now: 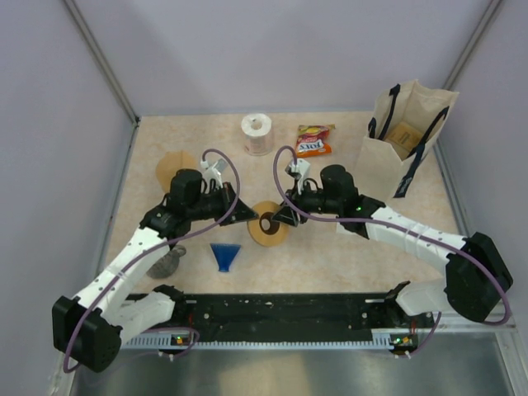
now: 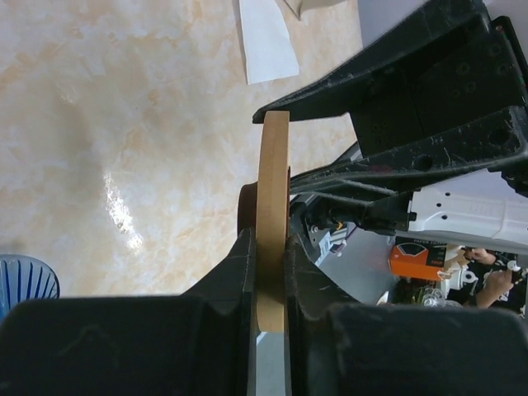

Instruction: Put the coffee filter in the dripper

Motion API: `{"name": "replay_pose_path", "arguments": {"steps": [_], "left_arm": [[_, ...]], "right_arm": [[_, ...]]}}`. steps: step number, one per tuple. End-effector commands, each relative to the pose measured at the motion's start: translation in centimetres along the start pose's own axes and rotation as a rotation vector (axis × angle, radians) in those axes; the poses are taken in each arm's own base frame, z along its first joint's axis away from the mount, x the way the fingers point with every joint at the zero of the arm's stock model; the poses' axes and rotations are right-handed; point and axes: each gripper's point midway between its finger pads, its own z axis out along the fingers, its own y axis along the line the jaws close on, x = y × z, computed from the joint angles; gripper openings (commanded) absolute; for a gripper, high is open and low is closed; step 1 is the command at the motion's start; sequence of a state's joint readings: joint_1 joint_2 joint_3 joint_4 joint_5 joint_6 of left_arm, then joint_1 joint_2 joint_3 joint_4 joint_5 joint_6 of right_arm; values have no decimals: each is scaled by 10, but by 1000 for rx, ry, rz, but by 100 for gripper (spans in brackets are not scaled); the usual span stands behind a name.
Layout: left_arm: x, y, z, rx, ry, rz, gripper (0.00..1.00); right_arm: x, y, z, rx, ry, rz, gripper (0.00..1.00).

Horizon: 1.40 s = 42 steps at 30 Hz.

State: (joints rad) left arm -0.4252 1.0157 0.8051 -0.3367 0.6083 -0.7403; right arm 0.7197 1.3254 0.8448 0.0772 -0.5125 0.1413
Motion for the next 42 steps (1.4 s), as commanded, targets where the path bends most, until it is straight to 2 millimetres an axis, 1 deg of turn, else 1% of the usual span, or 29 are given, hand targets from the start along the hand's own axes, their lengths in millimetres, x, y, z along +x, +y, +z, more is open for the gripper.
{"name": "replay_pose_path", "arguments": {"steps": [1, 2, 3, 7, 11, 13, 15, 18, 21, 22, 24, 26, 29, 32, 35, 38, 42], "left_arm": [[-6, 4, -6, -45, -53, 21, 0], [-5, 6, -8, -59, -55, 16, 0], [-6, 8, -11, -85, -68, 13, 0], [0, 25, -33, -219, -114, -26, 0], [-5, 53, -66, -399, -293, -106, 0], [-8, 61, -86, -461, -388, -138, 0], [-8, 66, -106, -516, -461, -169, 0], [-2, 80, -139, -625, -567, -272, 0], [5, 91, -165, -680, -678, -372, 0], [4, 93, -172, -690, -724, -398, 0], [5, 108, -187, -748, -818, -461, 0], [4, 115, -194, -779, -873, -495, 0], [-6, 114, -202, -760, -954, -491, 0], [-8, 118, -215, -757, -1049, -529, 0], [-7, 126, -222, -750, -1121, -578, 0], [0, 141, -235, -810, -1200, -632, 0], [1, 151, -247, -850, -1285, -650, 0]], "right_arm": [[-46, 9, -14, 24, -144, -62, 65], [-46, 6, -15, 46, -147, -56, 79], [-47, 3, -19, 75, -157, -51, 99], [-50, -10, -33, 181, -200, -49, 99], [-52, -22, -46, 276, -247, -41, 99], [-53, -24, -50, 296, -256, -48, 99], [-54, -27, -53, 316, -261, -54, 99], [-58, -32, -55, 338, -277, -55, 99], [-58, -38, -54, 350, -269, -50, 99], [-57, -40, -53, 352, -264, -45, 99], [-56, -42, -52, 352, -260, -41, 99], [-55, -43, -50, 345, -254, -37, 99], [-56, -42, -51, 340, -256, -38, 99], [-52, -45, -51, 349, -247, -33, 99], [-51, -48, -52, 359, -246, -33, 99], [-49, -50, -51, 363, -238, -36, 99], [-45, -54, -51, 380, -222, -35, 99]]}}
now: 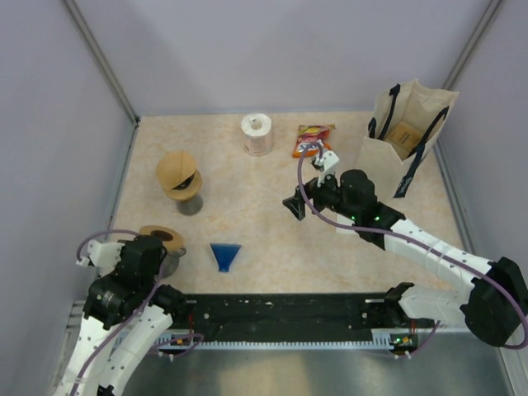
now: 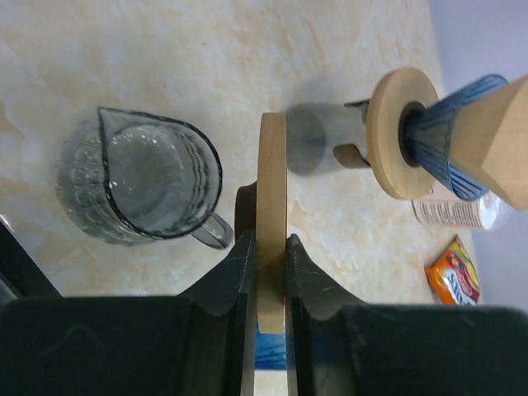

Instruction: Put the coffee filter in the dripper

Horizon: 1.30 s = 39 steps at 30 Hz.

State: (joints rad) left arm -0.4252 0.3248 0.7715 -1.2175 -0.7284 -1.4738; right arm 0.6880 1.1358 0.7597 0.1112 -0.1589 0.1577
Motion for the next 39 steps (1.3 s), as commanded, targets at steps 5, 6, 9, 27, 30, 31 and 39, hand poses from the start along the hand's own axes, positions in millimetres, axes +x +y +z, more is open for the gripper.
{"name": "replay_pose_path", "arguments": {"steps": [5, 6, 9, 27, 30, 31, 39], "left_arm": [[-19, 7, 14, -54, -156, -95, 0], [-16, 8, 15, -69, -147, -82, 0], [-16, 18, 13, -135, -148, -88, 0], [-12, 54, 11, -176, -145, -240, 17], [-12, 60, 8, -188, -140, -269, 17], [-12, 58, 8, -178, -136, -281, 17], [-7, 69, 10, -201, -128, -292, 12]], "right_arm": [[-4, -11, 4, 31, -16, -20, 99], [-3, -11, 5, 30, -11, -18, 99], [-1, -12, 6, 31, -3, -21, 99], [6, -15, 11, 35, 25, -13, 99], [5, -15, 12, 34, 25, -11, 99], [5, -15, 12, 36, 26, -12, 99], [4, -16, 12, 40, 27, -9, 99]]}}
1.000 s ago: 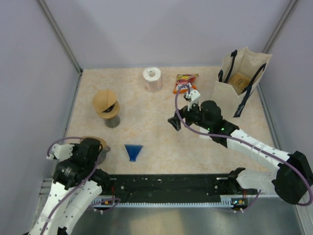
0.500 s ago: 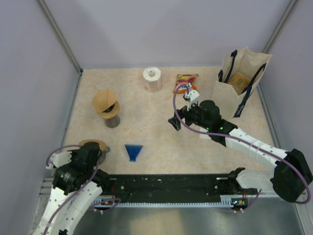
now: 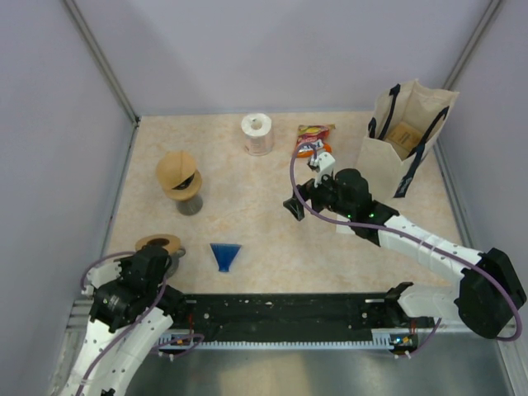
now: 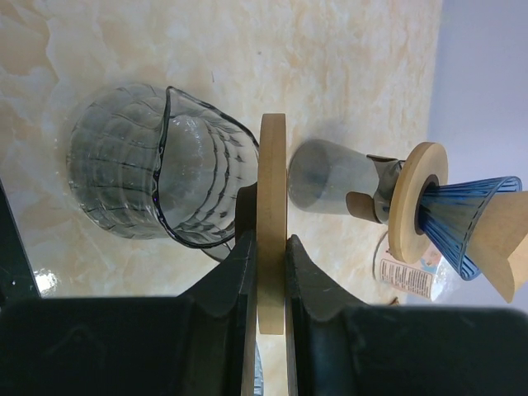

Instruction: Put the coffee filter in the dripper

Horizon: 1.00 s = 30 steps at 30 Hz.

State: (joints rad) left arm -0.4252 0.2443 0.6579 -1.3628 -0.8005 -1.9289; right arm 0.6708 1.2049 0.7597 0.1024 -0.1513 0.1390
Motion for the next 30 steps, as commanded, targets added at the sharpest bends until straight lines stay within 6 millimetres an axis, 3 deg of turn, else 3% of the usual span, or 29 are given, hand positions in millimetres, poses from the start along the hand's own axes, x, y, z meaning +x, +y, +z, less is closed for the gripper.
{"name": "replay_pose_path", "arguments": {"steps": [1, 5, 10, 16, 21, 30], "left_arm": [[-18, 26, -1, -79, -59, 42, 15], [-21, 30, 0, -87, -77, 42, 20], [-22, 30, -2, -92, -78, 32, 33], [-27, 28, -5, -94, -84, 31, 40], [-29, 24, -10, -94, -77, 27, 61], [-29, 16, -15, -102, -64, 32, 73]], "right_arm": [[-18, -1, -1, 4, -43, -8, 99], [-17, -1, 1, 3, -38, -7, 99], [-16, -2, 2, 4, -34, -6, 99], [-15, -1, 3, 1, -30, -4, 99], [-16, -1, 3, 1, -30, -4, 99], [-17, -2, 3, 3, -32, -8, 99]]}}
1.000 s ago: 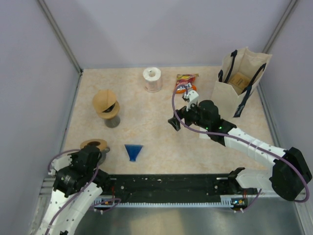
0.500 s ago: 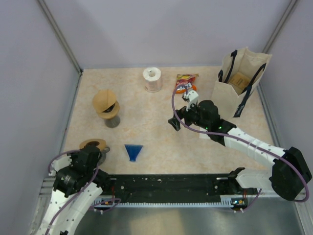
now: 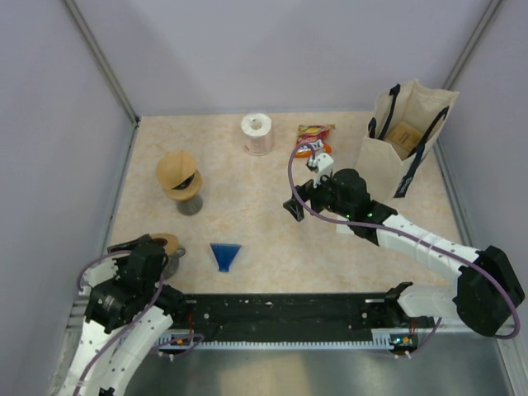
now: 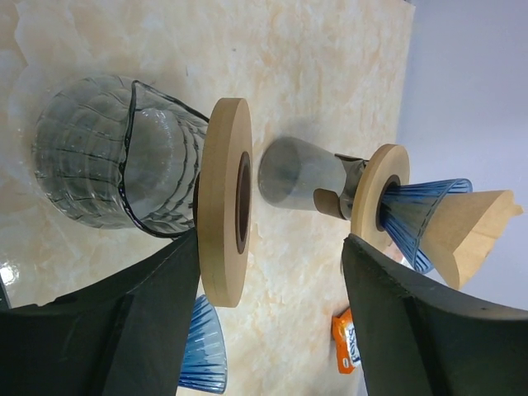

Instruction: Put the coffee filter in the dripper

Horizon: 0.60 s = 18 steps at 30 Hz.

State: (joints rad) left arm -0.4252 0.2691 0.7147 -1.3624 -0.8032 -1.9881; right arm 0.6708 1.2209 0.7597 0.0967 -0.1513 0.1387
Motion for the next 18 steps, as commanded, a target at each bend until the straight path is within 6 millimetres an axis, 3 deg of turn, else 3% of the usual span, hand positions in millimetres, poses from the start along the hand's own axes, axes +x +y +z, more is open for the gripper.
{"name": "replay_pose_path", "arguments": {"steps": [1, 10, 18], "left_arm": [[-26, 30, -8, -123, -74, 115, 78], [-27, 14, -20, -105, -36, 147, 93], [-30, 17, -23, -76, -19, 123, 93]], "right_arm": [[-23, 0, 0, 0, -53, -11, 99], [-24, -2, 0, 4, -56, -18, 99], [-25, -2, -1, 8, -59, -18, 99]]}}
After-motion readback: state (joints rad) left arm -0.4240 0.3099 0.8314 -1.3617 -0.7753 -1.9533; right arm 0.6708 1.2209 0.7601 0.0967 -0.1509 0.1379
